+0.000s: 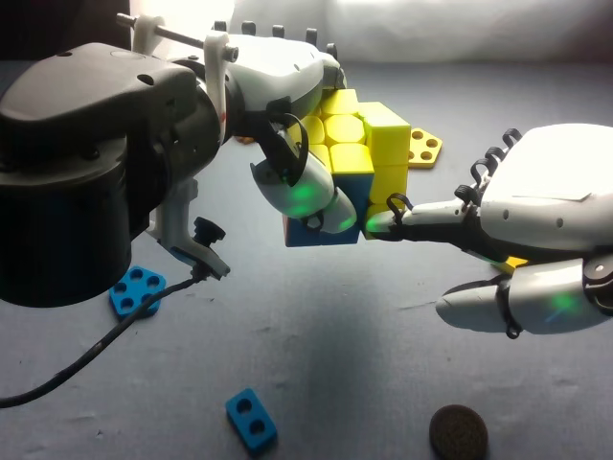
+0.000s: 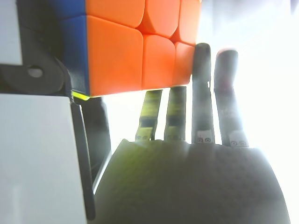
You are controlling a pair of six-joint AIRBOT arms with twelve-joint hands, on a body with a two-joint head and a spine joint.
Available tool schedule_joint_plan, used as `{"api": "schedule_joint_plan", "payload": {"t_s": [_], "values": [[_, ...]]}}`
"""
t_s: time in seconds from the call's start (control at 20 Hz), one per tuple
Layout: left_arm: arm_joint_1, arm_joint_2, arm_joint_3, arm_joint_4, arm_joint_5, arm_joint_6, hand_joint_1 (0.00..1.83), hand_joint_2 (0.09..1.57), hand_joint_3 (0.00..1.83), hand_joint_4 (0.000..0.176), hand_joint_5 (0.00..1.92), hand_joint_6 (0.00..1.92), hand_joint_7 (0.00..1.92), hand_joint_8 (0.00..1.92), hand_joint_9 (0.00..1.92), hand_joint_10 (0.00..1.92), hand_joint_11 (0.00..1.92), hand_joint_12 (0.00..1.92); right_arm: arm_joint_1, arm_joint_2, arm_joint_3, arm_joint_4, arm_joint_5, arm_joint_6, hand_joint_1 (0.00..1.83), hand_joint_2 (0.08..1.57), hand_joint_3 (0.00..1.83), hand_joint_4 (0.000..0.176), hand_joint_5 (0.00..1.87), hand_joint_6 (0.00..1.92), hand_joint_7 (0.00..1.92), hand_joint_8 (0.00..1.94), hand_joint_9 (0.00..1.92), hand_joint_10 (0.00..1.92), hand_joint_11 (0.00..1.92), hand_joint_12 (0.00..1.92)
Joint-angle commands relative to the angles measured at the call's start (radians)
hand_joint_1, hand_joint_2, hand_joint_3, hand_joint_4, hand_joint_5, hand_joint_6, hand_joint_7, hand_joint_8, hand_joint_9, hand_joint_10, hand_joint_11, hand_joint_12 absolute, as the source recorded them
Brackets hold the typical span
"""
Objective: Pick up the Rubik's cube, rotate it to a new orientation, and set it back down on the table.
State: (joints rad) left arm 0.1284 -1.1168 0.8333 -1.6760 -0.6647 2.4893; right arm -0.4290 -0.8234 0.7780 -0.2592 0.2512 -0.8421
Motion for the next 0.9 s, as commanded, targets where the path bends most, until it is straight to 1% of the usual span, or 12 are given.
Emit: {"api": "schedule_joint_plan", "payload": {"t_s": [0.0,0.1,0.15,0.3,0.45,0.5,0.6,0.7,0.85], "values": [[-0.022,0.008,-0.001,0.064,0.013,-0.015,1.04,1.4,0.0,0.0,0.5,1.6,0.5,1.85,0.26,1.67,0.22,1.85,0.009,0.0,0.004,0.025,0.109,-0.016,0.0,1.36,0.0,0.0,0.18,0.0,0.74,1.94,0.92,1.92,0.87,1.92],[-0.024,0.008,0.0,0.064,0.013,-0.015,1.02,1.41,0.0,0.0,0.46,1.65,0.49,1.85,0.26,1.67,0.2,1.86,0.009,-0.005,0.007,0.052,0.114,-0.039,0.0,1.36,0.0,0.0,0.19,0.01,0.76,1.94,0.96,1.92,0.91,1.92],[-0.024,0.008,0.0,0.064,0.013,-0.015,1.02,1.41,0.0,0.0,0.46,1.65,0.49,1.86,0.26,1.67,0.2,1.86,0.012,-0.009,0.01,0.057,0.114,-0.039,0.0,1.36,0.0,0.0,0.2,0.01,0.77,1.94,0.95,1.92,0.89,1.92],[-0.025,0.008,0.0,0.064,0.013,-0.015,1.05,1.39,0.0,0.0,0.51,1.58,0.52,1.82,0.27,1.66,0.2,1.87,0.024,-0.02,0.017,0.087,0.113,-0.059,0.0,1.35,0.0,0.0,0.21,0.01,0.77,1.94,0.94,1.92,0.85,1.92],[-0.026,0.008,0.001,0.064,0.013,-0.015,1.04,1.4,0.0,0.0,0.51,1.58,0.49,1.87,0.24,1.68,0.2,1.87,0.027,-0.027,0.024,0.093,0.107,-0.062,0.0,1.36,0.0,0.0,0.2,0.01,0.75,1.94,0.93,1.92,0.85,1.92],[-0.026,0.008,0.001,0.064,0.013,-0.015,1.06,1.39,0.0,0.0,0.53,1.52,0.5,1.87,0.24,1.68,0.19,1.88,0.027,-0.031,0.029,0.105,0.101,-0.071,0.0,1.36,0.0,0.0,0.2,0.0,0.75,1.94,0.93,1.92,0.84,1.92],[-0.026,0.008,0.001,0.064,0.013,-0.015,1.06,1.39,0.0,0.0,0.52,1.55,0.52,1.84,0.26,1.66,0.18,1.86,0.027,-0.045,0.046,0.122,0.091,-0.073,0.0,1.36,0.0,0.0,0.2,0.0,0.77,1.94,0.94,1.92,0.86,1.92],[-0.027,0.008,0.002,0.064,0.013,-0.015,1.04,1.39,0.0,0.0,0.5,1.58,0.5,1.85,0.25,1.66,0.19,1.86,0.026,-0.067,0.07,0.139,0.08,-0.074,0.0,1.36,0.0,0.0,0.19,0.0,0.75,1.93,0.92,1.92,0.83,1.92],[-0.028,0.008,0.002,0.064,0.013,-0.015,1.07,1.38,0.0,0.0,0.55,1.51,0.52,1.84,0.26,1.66,0.2,1.85,0.025,-0.079,0.081,0.144,0.075,-0.075,0.0,1.36,0.0,0.0,0.19,0.0,0.76,1.91,0.92,1.92,0.86,1.92]]}}
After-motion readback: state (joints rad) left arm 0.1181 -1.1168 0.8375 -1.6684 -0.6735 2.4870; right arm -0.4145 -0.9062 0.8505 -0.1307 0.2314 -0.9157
